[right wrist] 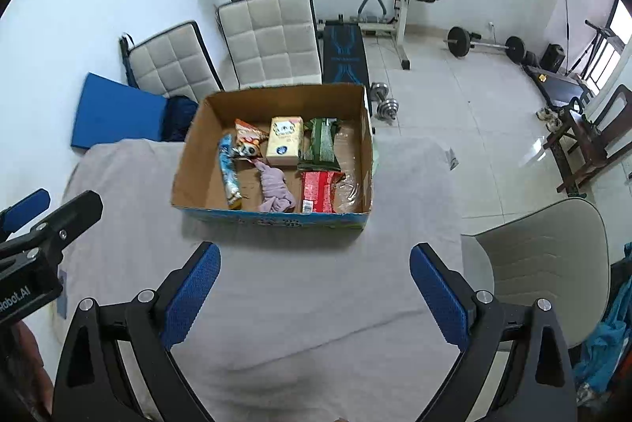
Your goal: Organize soft objects
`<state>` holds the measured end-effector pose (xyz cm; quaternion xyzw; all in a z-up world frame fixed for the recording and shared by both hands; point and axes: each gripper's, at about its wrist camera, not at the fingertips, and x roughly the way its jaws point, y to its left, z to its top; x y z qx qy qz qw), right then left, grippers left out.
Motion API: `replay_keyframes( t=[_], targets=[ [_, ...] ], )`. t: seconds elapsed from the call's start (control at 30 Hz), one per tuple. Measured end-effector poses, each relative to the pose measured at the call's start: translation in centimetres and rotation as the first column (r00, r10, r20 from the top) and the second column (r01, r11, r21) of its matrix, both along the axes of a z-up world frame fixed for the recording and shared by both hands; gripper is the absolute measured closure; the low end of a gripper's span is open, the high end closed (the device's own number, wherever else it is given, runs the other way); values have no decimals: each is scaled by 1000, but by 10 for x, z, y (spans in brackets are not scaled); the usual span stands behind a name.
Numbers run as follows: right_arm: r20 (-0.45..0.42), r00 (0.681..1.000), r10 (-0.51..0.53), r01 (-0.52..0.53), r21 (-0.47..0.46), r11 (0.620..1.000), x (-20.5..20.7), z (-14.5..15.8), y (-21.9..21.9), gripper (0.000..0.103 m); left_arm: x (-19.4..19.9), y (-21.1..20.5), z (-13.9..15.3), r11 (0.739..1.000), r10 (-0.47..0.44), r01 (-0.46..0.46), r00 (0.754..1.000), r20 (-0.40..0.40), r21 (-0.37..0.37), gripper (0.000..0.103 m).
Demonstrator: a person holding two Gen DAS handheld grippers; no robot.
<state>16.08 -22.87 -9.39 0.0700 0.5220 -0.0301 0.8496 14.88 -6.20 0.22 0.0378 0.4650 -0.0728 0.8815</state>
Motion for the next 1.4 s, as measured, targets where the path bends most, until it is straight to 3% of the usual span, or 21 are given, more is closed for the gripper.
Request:
replay_keyframes(
  t=[0.23, 0.53, 0.8, 1.4],
  targets=[
    [50, 999, 2, -4, 31, 1000, -57, 52, 3, 4, -36, 9, 31, 1000, -5, 6, 1000, 18, -8, 5],
    [96, 995, 1, 1, -17, 1000, -99, 88, 10, 4, -52, 15, 50, 1000, 11, -9, 998, 57, -27, 5],
    [136, 990, -26, 32, -43, 999, -96, 104, 1, 4, -48, 15, 51, 999, 26, -24, 996, 85, -28, 5],
    [157, 986, -49, 61, -79, 995, -56, 96, -5, 0, -28, 6, 40, 999, 38, -37, 994, 106, -11, 0]
  ],
)
